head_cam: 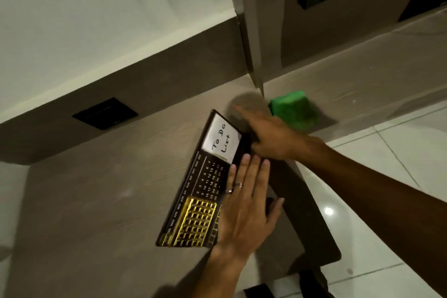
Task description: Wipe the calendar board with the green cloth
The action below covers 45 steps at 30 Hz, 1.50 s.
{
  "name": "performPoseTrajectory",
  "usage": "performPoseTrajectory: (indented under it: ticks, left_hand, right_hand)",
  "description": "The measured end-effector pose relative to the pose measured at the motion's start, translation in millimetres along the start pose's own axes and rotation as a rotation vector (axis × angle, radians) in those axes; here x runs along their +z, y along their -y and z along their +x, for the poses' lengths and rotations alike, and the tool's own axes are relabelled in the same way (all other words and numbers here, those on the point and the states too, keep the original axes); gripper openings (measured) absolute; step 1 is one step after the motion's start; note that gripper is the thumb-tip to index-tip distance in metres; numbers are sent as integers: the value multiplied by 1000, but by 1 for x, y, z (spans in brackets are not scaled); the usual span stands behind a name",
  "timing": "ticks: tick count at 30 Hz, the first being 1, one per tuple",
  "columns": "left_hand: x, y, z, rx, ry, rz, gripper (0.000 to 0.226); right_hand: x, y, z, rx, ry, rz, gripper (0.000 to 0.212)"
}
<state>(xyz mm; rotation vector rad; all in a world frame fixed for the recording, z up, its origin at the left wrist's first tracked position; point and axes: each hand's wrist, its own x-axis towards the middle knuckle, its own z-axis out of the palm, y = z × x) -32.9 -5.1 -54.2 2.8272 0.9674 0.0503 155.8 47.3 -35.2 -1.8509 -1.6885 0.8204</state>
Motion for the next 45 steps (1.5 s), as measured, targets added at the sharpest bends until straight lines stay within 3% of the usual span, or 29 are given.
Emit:
performPoseTrajectory:
  ticks: [3, 7, 13, 20, 25, 35, 40, 43, 45]
  left_hand:
    - [-27, 19, -19, -69, -95, 141, 105]
    - [-45, 46, -43, -235, -53, 210, 128]
    - [-54, 103, -82, -334, -9, 230, 133]
    - [-69, 190, -108, -454, -84, 284, 121]
    - [-73, 232, -89, -418, -56, 441, 133]
    - [-69, 257, -61, -395, -108, 385, 139]
    - [-72, 253, -62, -408, -92, 326, 129]
    - [-84, 249, -63, -395, -114, 349, 137]
    - [-91, 238, -72, -337, -236, 335, 140]
  right_hand:
    - [6, 9, 4, 27, 161, 38, 92]
    - [19, 14, -4, 76, 73, 77, 95]
    - [51, 26, -27, 141, -4, 72, 82]
    - [95, 58, -27, 189, -148, -26, 61]
    - [105, 77, -13, 233, -214, 10, 55]
    - [100, 85, 9, 380, -165, -24, 51]
    - [101, 82, 13, 397, -143, -20, 54]
    - [97, 85, 10, 397, -159, 6, 65]
    - [92, 87, 6, 390, -203, 41, 82]
